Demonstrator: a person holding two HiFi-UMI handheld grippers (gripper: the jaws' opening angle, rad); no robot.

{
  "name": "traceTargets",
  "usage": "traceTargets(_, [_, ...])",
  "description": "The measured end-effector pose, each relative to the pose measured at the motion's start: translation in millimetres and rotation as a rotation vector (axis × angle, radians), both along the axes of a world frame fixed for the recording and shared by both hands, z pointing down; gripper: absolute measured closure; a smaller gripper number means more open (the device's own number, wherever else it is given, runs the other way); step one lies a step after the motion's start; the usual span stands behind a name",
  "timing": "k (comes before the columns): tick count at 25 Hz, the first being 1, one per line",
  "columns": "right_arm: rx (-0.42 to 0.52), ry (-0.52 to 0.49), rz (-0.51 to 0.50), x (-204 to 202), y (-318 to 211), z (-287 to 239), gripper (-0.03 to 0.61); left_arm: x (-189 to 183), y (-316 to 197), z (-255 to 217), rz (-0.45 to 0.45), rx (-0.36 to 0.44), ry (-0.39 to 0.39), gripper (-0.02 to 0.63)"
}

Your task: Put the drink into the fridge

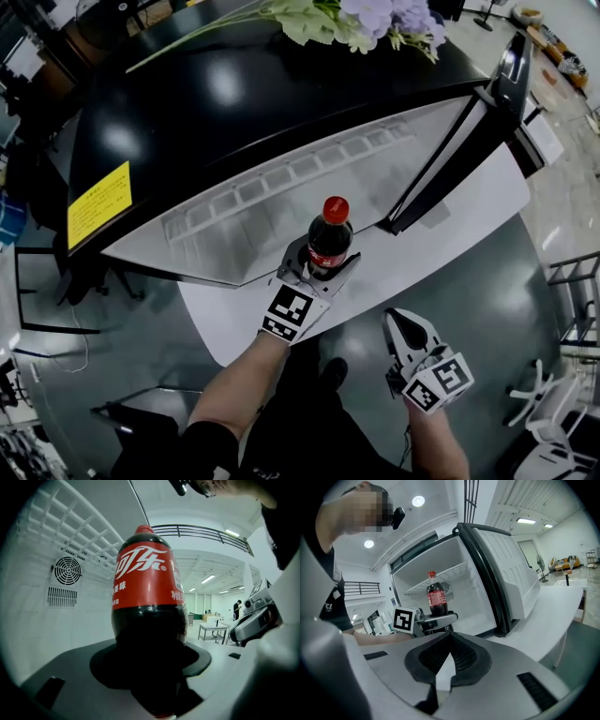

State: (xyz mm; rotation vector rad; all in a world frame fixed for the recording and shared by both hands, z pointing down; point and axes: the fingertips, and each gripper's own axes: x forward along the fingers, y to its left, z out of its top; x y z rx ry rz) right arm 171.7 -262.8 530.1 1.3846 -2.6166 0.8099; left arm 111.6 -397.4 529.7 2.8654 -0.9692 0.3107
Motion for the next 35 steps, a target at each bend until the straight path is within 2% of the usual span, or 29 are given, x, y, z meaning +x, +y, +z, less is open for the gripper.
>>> traceTargets(12, [-0.042, 0.016, -0.003, -4, 7, 29, 0.563, -3, -51, 28, -0.1, 0.022, 0.008, 0.345])
traceTargets(25, [-0.061, 0.034, 0.018, 10, 14, 39, 0.563, 3, -74, 48, -0.142, 0.022, -0.021, 0.344])
traceTargets(35, [-0.062, 0.031, 0.022, 12, 18, 40, 0.563, 3, -90, 47, -0.163, 0.043, -0.013, 0.344])
